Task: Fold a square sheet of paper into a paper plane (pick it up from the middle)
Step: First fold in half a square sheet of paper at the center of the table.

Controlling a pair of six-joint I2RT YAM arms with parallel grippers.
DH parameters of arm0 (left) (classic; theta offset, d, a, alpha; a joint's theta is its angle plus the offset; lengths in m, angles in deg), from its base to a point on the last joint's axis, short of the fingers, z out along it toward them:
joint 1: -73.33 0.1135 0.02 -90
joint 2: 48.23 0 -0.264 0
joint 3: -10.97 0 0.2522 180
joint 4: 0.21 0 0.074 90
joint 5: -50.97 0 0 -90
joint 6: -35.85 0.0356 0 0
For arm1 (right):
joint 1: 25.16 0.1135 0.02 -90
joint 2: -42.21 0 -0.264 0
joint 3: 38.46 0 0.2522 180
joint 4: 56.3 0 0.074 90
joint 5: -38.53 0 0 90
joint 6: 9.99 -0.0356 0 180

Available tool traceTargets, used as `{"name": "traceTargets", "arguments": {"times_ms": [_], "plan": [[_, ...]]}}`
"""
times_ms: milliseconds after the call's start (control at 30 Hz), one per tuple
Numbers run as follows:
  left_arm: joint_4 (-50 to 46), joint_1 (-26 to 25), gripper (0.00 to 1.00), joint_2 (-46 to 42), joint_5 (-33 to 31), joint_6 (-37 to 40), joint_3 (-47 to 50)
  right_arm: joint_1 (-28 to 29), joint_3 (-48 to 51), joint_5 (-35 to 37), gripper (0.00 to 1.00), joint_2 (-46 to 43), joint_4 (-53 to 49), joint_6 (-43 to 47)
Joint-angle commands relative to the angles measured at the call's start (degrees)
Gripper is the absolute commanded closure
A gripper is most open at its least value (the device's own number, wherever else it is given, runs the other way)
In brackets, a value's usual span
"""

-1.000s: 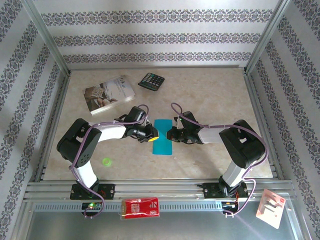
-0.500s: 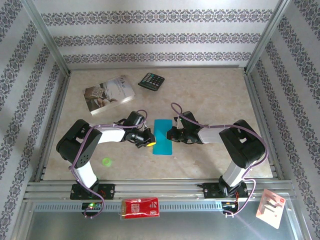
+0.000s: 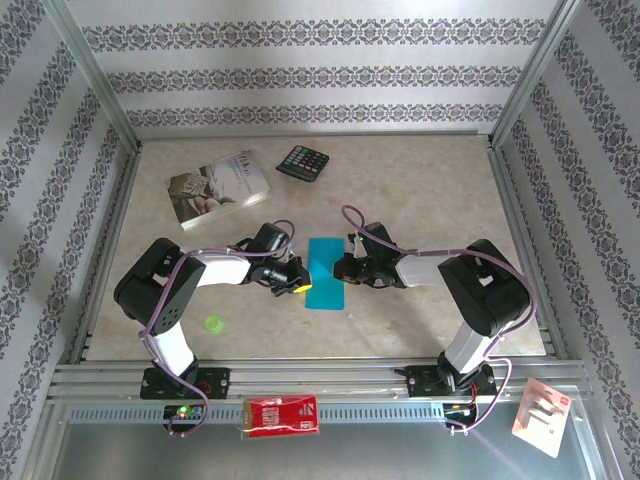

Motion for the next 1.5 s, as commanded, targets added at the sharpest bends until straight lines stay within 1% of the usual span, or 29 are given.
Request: {"name": "traceTargets", "arguments": {"times_ms": [0,100,133,433,567,667,800,933,1067,1200,1367,1467], "plan": [[0.85,-0.57,0.95,-1.28,0.18,0.82,0.86,-0.79,2.58,5.29,1.0,3.52,-9.59,0.76],[6.43,-0.87,0.95,-1.32,2.13,-1.43,1.86,-0.79,2.53,5.22,1.0,3.63,-9.6,0.73],[6.55,-1.07,0.95,-1.13,2.1,-1.02,1.81,-0.79,2.61,5.27,1.0,3.63,-9.52,0.76],[-6.67,-1.36,0.98,-0.05,-5.0,4.77,3.53,-1.17,3.24,5.44,1.0,2.95,-9.62,0.74],[-10.19,-1.28,1.0,1.06,-5.13,6.22,2.7,-1.16,3.32,4.69,1.0,1.94,-9.14,0.6],[-12.46,-0.86,1.0,1.68,-4.45,7.46,1.81,-1.12,3.49,3.91,0.92,-0.04,-8.46,0.4],[-12.61,-0.05,1.0,2.12,-1.24,8.93,2.12,-1.1,3.5,3.36,0.82,-4.81,-8.45,0.31],[-13.75,0.04,1.0,2.67,1.9,11.73,1.98,-1.06,3.92,3.43,0.77,-9.72,-8.53,0.32],[-18.22,0.48,1.0,1.77,3.26,16.71,1.33,-0.76,3.65,2.23,0.74,-13.69,-7.98,0.84],[-20.6,2.49,1.0,1.57,3.95,20.68,1.54,1.78,1.09,-0.49,0.76,-12.78,-5.41,0.77],[-21.09,3.04,1.0,1.93,3.68,22.16,1.25,5.89,-4.15,-1.4,0.89,-7.56,-3.37,-0.93],[-21.01,3.11,1.0,2.44,3.55,22.31,1.26,7.8,-6.97,-1.83,0.93,-3.8,-1.98,-2.14]]}}
